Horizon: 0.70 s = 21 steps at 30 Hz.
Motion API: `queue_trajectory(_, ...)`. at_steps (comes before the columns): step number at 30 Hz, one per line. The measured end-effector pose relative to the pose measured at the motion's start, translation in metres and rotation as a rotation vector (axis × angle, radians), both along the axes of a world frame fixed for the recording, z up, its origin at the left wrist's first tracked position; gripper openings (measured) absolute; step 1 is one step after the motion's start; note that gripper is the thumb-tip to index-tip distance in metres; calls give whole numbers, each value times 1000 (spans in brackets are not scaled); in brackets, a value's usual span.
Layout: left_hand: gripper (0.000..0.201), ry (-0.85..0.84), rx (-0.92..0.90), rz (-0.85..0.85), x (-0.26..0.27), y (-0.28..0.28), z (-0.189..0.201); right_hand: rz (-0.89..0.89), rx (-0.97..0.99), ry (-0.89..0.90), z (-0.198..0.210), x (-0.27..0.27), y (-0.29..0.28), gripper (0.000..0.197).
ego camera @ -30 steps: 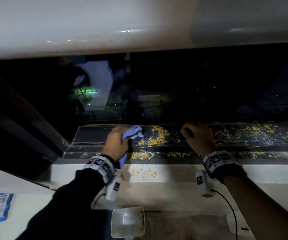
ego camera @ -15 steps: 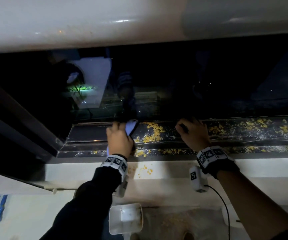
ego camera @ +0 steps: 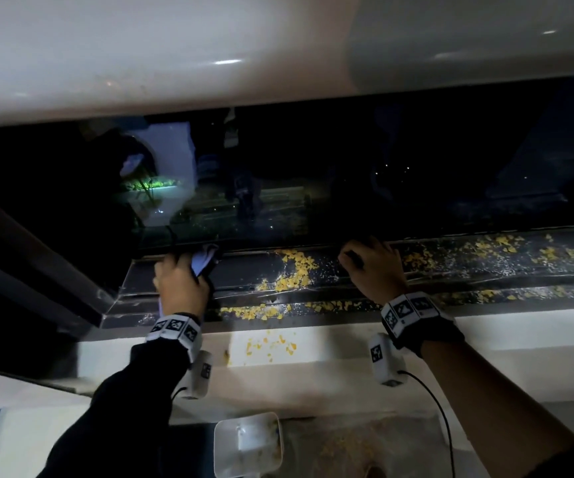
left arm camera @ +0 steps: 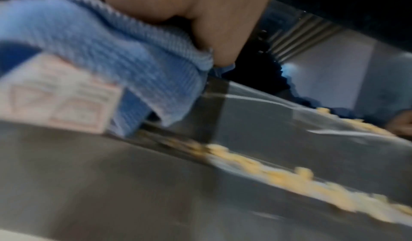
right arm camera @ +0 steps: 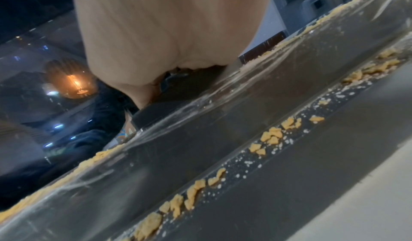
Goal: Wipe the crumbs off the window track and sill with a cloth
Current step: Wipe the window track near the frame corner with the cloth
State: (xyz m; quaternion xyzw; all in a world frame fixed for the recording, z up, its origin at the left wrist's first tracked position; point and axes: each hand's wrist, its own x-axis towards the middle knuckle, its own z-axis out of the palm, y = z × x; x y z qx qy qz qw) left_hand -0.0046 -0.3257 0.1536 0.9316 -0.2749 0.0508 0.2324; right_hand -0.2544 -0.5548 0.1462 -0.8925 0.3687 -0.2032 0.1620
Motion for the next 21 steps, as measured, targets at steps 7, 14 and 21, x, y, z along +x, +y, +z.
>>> queue_trajectory(7,49,-37,-81,-308,-62,-41,-1,3,21,-6,0,0,0,15)
queue_trajectory(14,45,181,-305,-551,-63,-22,11,21,17,-24,2,0,1,18)
queue_trajectory(21,39,-25,-36,31,28,30,3,-3,1,-21,-3,0,-2,15)
